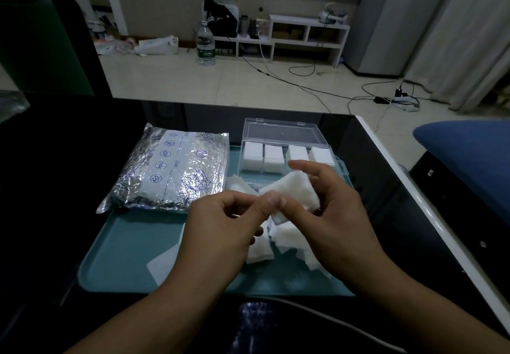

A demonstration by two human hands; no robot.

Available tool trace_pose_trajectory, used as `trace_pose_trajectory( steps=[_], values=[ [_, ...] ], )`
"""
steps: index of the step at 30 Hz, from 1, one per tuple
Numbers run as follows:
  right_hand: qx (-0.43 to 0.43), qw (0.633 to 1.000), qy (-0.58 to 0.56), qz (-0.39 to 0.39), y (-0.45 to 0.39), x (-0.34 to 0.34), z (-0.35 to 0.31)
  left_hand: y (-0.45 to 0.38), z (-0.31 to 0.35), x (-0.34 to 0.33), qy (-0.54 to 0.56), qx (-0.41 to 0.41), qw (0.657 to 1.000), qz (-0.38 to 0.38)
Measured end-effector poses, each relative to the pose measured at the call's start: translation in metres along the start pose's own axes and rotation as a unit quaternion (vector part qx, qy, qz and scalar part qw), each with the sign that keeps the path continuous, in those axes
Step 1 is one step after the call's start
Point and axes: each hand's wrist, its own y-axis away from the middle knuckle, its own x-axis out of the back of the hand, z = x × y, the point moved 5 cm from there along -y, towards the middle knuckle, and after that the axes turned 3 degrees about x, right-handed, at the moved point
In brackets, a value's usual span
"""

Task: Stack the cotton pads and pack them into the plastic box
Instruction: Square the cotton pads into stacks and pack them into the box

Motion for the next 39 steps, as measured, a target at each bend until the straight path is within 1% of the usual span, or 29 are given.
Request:
trace_pose_trajectory(
  steps=[4,9,12,15,19,22,25,28,29,30,32,34,36,39],
  values=[
    [0.033,0.997,0.075,-0.008,0.003,-0.003,-0.001,-0.003,-0.004,0.003,-0.004,0.017,1.0,0.008],
    [0.028,0.996,0.075,-0.025,0.002,-0.003,0.001,-0.006,-0.006,0.006,-0.008,-0.001,1.0,0.014],
    [0.019,0.999,0.029,-0.03,0.001,-0.003,-0.001,-0.007,-0.006,0.006,-0.008,-0.003,1.0,0.019],
    [0.0,0.999,-0.032,-0.012,-0.001,-0.001,0.0,-0.005,-0.006,0.005,-0.009,-0.003,1.0,0.018],
    [-0.046,0.993,-0.104,-0.003,-0.003,0.001,0.005,-0.005,-0.004,0.003,-0.01,-0.005,1.0,0.007],
    [-0.071,0.989,-0.127,0.003,-0.004,0.003,0.009,-0.005,-0.003,0.0,-0.003,-0.004,1.0,0.0],
    [-0.053,0.995,-0.088,0.003,-0.005,0.003,0.009,-0.006,-0.006,-0.001,0.002,0.012,1.0,0.011],
    [-0.023,0.999,-0.035,0.002,-0.007,0.005,0.007,-0.007,0.0,0.005,0.003,-0.006,0.999,0.053],
    [-0.015,1.0,-0.022,-0.004,-0.008,0.005,0.006,-0.007,0.003,0.006,0.01,-0.011,0.999,0.052],
    [-0.008,1.0,-0.008,-0.013,-0.008,0.005,0.005,-0.007,0.004,0.005,0.017,-0.005,0.999,0.034],
    [0.004,0.999,0.014,-0.034,-0.008,0.004,0.005,-0.006,0.004,-0.002,0.025,0.021,0.999,-0.026],
    [0.015,0.998,0.028,-0.054,-0.007,0.002,0.004,-0.005,0.0,-0.006,0.035,0.031,0.997,-0.062],
    [0.013,0.998,0.027,-0.056,-0.007,0.001,0.004,-0.005,-0.002,-0.006,0.045,0.021,0.997,-0.06],
    [-0.031,0.999,-0.031,-0.004,-0.009,0.007,0.008,-0.005,-0.003,-0.002,0.064,0.012,0.997,-0.032]
  ],
)
